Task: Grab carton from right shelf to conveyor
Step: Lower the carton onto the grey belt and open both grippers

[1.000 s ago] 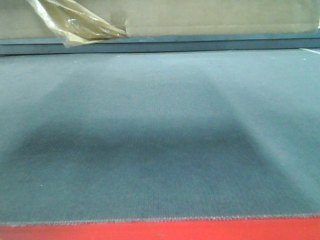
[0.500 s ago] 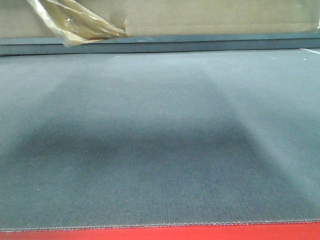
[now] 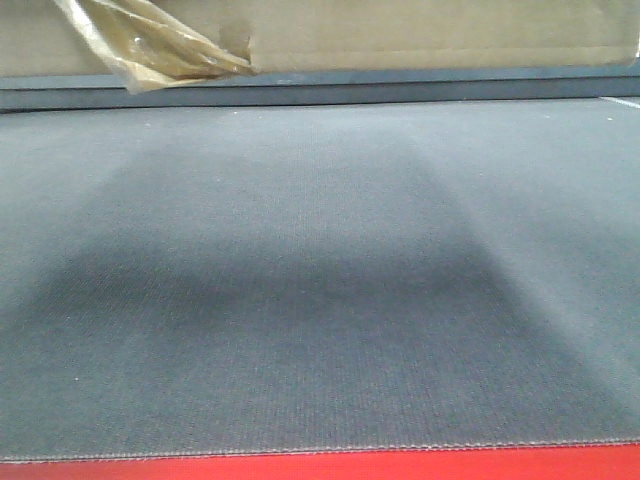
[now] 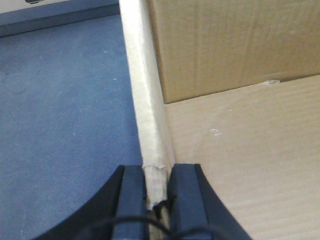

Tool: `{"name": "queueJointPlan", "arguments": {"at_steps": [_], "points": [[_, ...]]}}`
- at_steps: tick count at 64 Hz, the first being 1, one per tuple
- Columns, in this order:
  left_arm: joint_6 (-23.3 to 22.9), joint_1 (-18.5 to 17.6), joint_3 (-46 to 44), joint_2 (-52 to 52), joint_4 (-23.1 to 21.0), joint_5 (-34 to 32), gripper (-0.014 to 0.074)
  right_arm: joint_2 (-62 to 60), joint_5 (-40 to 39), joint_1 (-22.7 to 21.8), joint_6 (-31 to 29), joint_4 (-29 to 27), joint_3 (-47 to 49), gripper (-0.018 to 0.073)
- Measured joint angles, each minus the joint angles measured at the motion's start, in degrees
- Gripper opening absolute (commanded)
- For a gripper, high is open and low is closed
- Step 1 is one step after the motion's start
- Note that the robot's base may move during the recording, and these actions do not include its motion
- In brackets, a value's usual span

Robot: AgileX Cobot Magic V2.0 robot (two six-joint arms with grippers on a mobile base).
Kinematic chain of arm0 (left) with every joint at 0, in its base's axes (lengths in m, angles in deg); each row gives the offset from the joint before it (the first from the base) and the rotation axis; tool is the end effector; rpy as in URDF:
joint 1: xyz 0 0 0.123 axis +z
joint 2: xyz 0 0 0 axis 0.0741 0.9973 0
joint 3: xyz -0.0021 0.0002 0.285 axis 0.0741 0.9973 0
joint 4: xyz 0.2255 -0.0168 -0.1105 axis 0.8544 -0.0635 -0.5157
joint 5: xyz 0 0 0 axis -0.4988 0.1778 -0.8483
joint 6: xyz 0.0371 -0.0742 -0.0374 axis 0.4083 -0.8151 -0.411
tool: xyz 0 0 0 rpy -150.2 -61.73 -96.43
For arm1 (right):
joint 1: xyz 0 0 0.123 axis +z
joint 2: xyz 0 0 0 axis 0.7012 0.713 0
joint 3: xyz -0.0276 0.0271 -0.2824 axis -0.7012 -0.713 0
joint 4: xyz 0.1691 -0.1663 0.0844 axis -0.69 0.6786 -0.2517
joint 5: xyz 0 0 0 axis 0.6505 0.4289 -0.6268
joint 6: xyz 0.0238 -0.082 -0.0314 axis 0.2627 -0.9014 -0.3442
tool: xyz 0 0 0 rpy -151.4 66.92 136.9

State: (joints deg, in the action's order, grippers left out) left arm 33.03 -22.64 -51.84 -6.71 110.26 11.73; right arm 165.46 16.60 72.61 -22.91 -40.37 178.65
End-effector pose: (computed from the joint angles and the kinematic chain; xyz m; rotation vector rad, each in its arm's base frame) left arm 0.2365 -0.0764 0.4956 0.1089 2.0922 0.1174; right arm 0.2238 0.1194 0.4915 -0.3913 2.1488 0.3552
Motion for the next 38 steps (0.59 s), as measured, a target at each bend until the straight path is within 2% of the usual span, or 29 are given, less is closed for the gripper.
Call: {"name": "queueJointPlan", "arguments": {"at_steps": [24, 38], "points": [[0.0, 0.0, 0.0, 0.0, 0.5, -1.1, -0.0017, 0.0, -1.8, 0.0, 0.0, -0.3, 0.0, -0.0067], [0.0, 2.7, 0.7, 2.2, -3.8, -2.2, -0.0017, 2.4, -2.7, 0.0, -0.1, 0.0, 0.0, -0.0067]]}}
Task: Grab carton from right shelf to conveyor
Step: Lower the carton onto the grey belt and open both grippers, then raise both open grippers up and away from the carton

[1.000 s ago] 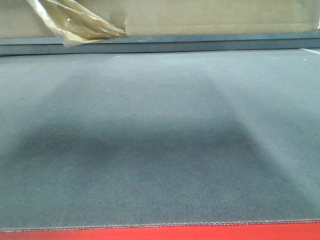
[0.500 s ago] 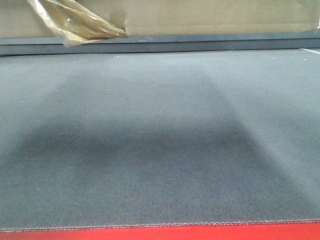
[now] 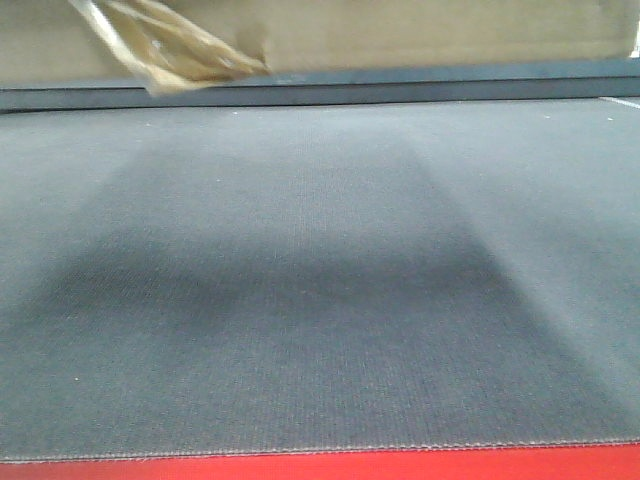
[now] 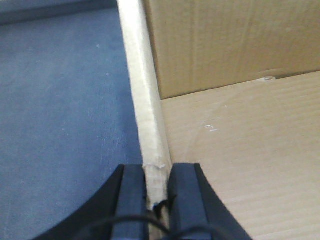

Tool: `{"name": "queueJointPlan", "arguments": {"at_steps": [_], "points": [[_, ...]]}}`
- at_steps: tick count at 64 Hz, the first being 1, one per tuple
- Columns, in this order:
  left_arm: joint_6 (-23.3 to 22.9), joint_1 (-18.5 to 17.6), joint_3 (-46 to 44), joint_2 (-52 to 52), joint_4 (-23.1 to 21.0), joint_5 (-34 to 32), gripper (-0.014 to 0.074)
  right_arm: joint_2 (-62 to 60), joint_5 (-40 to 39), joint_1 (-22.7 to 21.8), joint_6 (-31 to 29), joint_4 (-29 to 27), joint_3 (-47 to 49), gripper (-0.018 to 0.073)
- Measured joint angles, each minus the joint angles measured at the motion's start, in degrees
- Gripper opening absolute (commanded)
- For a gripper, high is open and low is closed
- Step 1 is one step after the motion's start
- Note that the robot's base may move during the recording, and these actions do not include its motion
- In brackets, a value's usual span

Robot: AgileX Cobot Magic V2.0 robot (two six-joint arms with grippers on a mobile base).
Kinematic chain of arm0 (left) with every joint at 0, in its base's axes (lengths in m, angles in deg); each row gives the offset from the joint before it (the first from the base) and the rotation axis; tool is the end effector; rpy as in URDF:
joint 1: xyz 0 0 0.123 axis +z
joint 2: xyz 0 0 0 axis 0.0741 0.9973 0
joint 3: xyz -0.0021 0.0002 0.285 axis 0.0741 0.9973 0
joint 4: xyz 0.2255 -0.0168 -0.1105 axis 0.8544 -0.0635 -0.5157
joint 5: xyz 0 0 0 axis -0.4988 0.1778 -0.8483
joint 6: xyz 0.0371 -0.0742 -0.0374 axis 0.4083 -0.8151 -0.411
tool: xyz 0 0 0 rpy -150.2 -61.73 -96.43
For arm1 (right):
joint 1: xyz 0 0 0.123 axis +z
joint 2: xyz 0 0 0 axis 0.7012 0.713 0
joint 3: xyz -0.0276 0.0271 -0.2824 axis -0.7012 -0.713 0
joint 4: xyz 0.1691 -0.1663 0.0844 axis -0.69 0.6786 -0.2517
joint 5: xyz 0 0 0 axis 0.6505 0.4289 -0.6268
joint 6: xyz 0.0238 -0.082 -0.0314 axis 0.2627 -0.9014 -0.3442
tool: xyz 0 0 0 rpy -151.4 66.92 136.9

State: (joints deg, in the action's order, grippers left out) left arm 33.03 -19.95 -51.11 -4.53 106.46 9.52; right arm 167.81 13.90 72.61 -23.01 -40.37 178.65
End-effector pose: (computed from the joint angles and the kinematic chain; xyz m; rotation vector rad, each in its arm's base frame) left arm 0.2542 -0.0777 0.4828 0.0850 2.1305 0.0755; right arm 0.2391 0.1276 0.4843 -0.3921 2.1424 0.3558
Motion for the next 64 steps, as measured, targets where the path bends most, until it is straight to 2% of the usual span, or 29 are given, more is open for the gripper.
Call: {"name": "queueJointPlan", "arguments": {"at_steps": [20, 34, 38, 43, 45, 48, 49, 51, 55, 64], "points": [[0.1, 6.3, 8.0, 8.6, -2.3, -9.9, -0.0017, 13.8, -2.6, -0.2, -0.3, 1.5, 0.0, -0.0067], [0.3, 7.1, 10.1, 13.2, -1.4, -13.0, -0.0015, 21.5, -5.0, -0.6, -0.8, 2.2, 0.0, -0.0067], [0.3, 7.1, 10.2, 13.8, -1.1, -13.2, 0.0016, 22.2, -5.5, -0.6, -1.0, 2.2, 0.0, -0.0051], [0.3, 7.2, 10.2, 13.9, -0.8, -13.6, 0.0115, 22.4, -5.7, -0.7, -1.1, 2.2, 0.1, 0.0068], [0.3, 7.2, 10.2, 13.9, -0.7, -13.7, 0.0190, 22.4, -5.8, -0.7, -1.1, 2.2, 0.1, 0.0139], [0.3, 7.2, 10.2, 13.9, -0.6, -13.9, 0.0313, 22.4, -5.8, -0.7, -1.1, 2.1, 0.1, 0.0309], [0.3, 7.2, 10.2, 13.9, -0.7, -14.1, 0.0353, 22.4, -6.0, -0.7, -1.1, 1.9, 0.1, 0.0332], [0.3, 7.2, 10.2, 13.9, -0.9, -14.5, 0.0437, 22.4, -6.1, -0.7, -1.1, 1.8, 0.1, 0.0443], [0.3, 7.2, 10.2, 13.9, -1.1, -15.1, 0.0633, 22.4, -6.1, -0.7, -1.1, 1.4, 0.5, 0.0581], [0.5, 7.1, 10.2, 13.5, -1.6, -15.6, 0.0547, 22.5, -4.3, -0.7, -1.1, 1.1, 3.9, 0.0548]]}}
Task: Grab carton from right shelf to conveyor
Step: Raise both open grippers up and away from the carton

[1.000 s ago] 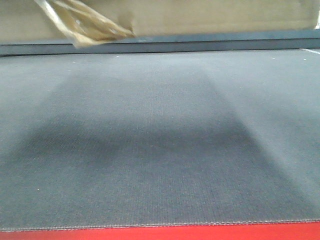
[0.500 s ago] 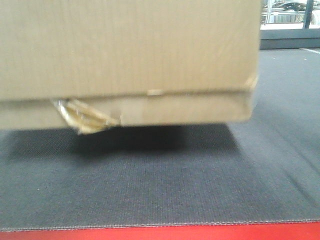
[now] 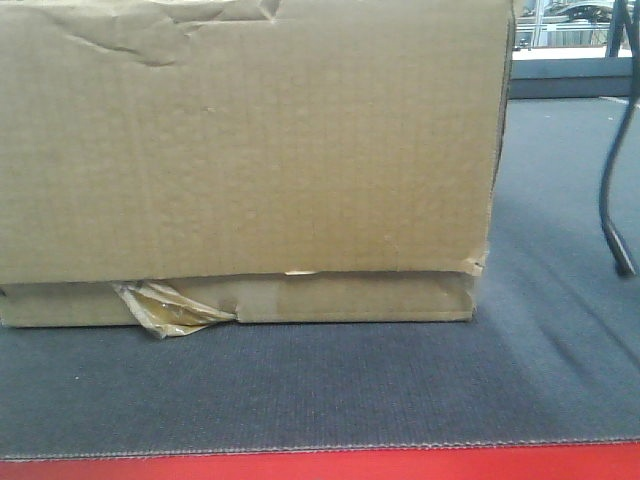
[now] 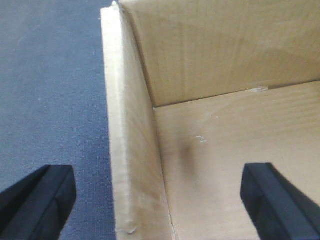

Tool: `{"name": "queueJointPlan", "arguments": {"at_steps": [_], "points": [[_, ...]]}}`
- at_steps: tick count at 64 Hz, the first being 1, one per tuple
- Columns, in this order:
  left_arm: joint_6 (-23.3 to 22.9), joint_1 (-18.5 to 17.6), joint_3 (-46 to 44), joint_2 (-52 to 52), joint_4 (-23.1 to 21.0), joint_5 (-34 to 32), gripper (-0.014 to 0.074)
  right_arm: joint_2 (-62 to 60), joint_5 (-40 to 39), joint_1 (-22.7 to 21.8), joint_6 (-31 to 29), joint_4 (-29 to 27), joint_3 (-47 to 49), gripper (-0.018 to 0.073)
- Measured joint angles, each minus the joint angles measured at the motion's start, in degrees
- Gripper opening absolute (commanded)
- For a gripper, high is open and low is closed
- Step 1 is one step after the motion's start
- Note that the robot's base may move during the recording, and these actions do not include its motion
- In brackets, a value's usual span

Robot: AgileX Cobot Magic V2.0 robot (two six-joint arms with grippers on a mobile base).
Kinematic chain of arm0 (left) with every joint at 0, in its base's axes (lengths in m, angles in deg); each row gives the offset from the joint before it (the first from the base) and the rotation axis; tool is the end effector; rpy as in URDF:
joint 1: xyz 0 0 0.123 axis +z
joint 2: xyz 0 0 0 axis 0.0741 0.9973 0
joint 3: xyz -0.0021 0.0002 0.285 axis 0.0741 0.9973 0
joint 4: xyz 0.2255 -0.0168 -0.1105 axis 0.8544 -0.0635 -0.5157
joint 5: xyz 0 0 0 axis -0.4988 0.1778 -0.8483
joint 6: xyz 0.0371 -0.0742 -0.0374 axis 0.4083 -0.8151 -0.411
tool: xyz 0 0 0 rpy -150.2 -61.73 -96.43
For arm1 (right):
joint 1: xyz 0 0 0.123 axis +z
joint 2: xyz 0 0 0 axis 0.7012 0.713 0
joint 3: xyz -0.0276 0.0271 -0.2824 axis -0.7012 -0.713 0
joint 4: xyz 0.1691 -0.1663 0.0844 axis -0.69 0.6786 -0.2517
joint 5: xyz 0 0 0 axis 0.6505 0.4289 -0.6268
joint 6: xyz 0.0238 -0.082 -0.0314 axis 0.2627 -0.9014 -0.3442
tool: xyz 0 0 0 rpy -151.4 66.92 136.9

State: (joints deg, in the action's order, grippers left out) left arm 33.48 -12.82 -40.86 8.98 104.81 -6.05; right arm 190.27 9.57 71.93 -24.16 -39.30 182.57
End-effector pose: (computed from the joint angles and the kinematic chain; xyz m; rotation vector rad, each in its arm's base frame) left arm 0.3484 -0.0802 0.3708 0.1231 2.2851 0.1419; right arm 0.3520 0.1809 0.3784 -0.4511 2.3765 0.2477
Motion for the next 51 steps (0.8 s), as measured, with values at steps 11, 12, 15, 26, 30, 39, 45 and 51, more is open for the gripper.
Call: {"name": "queueJointPlan", "arguments": {"at_steps": [11, 12, 15, 26, 30, 39, 45, 51], "points": [[0.0, 0.0, 0.0, -4.3, -0.2, 0.1, 0.0541, -1.6, 1.6, 0.0, 0.0, 0.0, 3.9, 0.0447], [0.0, 0.0, 0.0, -4.9, -0.2, 0.1, 0.0539, -1.9, 1.6, 0.0, 0.0, 0.0, 4.1, 0.0430], [0.0, 0.0, 0.0, -6.7, -0.2, 0.1, 0.0534, -3.1, 1.6, -0.4, 0.0, -0.2, 4.4, 0.0359], [0.4, 0.0, 0.1, -15.4, 0.6, 1.1, 0.0515, -8.4, 3.0, -4.7, 0.0, -0.3, 5.1, 0.0046], [0.5, 0.0, 1.0, -18.3, 1.9, 1.2, 0.0451, -9.8, 4.1, -7.0, -0.3, -0.3, 5.1, -0.0034], [0.5, 2.4, 6.4, -22.9, 2.6, 1.2, 0.0177, -13.3, 4.4, -12.5, -0.6, -0.3, 1.9, -0.0065], [0.5, 5.6, 11.3, -25.2, 2.6, 0.8, -0.0032, -15.9, 4.0, -15.6, -1.7, -0.2, -2.7, -0.0065], [0.5, 9.4, 17.3, -27.4, 1.0, -0.7, 0.0008, -19.2, 2.0, -17.8, -2.5, 0.0, -9.4, -0.0065]]}}
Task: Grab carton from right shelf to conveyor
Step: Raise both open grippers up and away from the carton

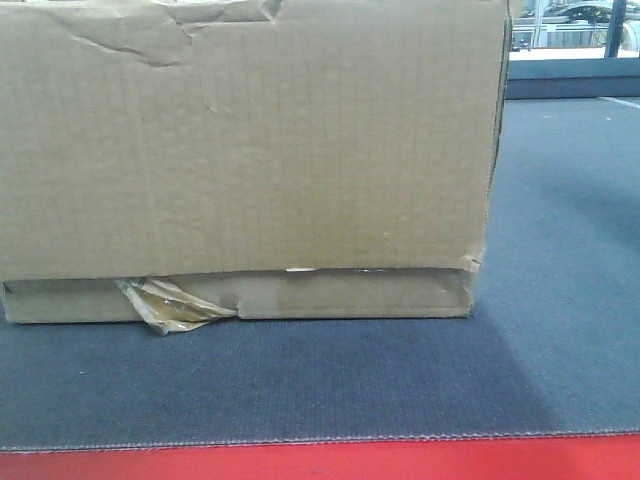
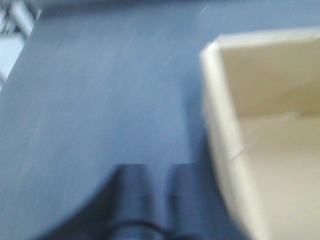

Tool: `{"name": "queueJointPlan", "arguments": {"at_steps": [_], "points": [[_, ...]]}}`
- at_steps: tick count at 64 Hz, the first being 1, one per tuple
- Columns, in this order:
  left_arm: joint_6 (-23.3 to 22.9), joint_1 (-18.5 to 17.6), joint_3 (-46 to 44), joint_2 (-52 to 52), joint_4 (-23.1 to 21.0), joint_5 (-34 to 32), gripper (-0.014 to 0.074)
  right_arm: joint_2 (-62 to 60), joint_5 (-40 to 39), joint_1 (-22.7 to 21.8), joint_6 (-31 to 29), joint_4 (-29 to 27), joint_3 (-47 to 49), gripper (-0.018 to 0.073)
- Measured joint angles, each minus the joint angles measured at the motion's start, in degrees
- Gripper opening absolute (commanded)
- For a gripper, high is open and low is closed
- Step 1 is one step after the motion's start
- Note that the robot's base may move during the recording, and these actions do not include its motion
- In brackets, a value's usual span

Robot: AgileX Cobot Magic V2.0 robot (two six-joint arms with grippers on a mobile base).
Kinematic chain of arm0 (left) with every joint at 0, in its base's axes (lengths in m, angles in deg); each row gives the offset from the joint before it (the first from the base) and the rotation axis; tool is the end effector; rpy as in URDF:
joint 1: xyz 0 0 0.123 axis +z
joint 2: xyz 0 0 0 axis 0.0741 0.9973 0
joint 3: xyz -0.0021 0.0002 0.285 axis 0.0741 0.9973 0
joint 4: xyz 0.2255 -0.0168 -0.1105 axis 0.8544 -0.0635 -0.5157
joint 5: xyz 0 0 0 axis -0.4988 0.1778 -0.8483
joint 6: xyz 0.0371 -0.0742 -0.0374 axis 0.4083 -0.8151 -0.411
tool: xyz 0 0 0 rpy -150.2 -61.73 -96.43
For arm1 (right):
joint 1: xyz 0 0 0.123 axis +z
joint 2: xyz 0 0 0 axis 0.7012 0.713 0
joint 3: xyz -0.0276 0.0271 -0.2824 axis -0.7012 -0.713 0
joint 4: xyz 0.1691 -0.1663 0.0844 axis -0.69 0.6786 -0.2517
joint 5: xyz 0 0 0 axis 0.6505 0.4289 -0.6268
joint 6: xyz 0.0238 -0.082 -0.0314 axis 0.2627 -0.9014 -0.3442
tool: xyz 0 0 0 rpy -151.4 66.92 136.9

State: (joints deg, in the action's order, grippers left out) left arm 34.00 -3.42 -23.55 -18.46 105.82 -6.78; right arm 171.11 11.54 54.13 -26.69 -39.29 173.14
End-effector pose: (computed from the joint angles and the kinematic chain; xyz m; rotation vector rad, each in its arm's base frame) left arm 0.2252 -0.0038 0.4158 -0.0731 2.1071 0.2075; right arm 0.2943 0.0483 0.4422 -0.1211 2.2673 0.0992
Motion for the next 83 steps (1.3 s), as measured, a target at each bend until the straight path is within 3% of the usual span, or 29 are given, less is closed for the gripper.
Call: {"name": "queueJointPlan", "arguments": {"at_steps": [11, 16, 43, 61, 83], "points": [[0.1, 6.0, 13.0, -5.0, -4.6, -5.5, 0.0015, -7.5, -7.6, -0.7, -0.6, 0.1, -16.5, -0.0065], [0.9, 7.1, 18.3, -7.6, -6.3, -7.5, 0.0015, -11.1, -12.1, -0.7, -0.7, 0.1, -24.1, -0.0065], [4.1, 7.3, 38.6, -27.6, -7.6, -19.0, 0.0015, -36.7, -33.9, -0.7, -1.0, 0.1, -59.0, -0.0065], [4.5, 7.3, 41.8, -42.7, -7.6, -21.8, 0.0015, -58.3, -37.2, -0.7, -1.0, 0.1, -69.3, -0.0065], [4.6, 7.3, 42.2, -50.1, -7.6, -21.6, 0.0015, -78.9, -36.9, -0.7, -1.0, 0.1, -70.4, -0.0065]]}}
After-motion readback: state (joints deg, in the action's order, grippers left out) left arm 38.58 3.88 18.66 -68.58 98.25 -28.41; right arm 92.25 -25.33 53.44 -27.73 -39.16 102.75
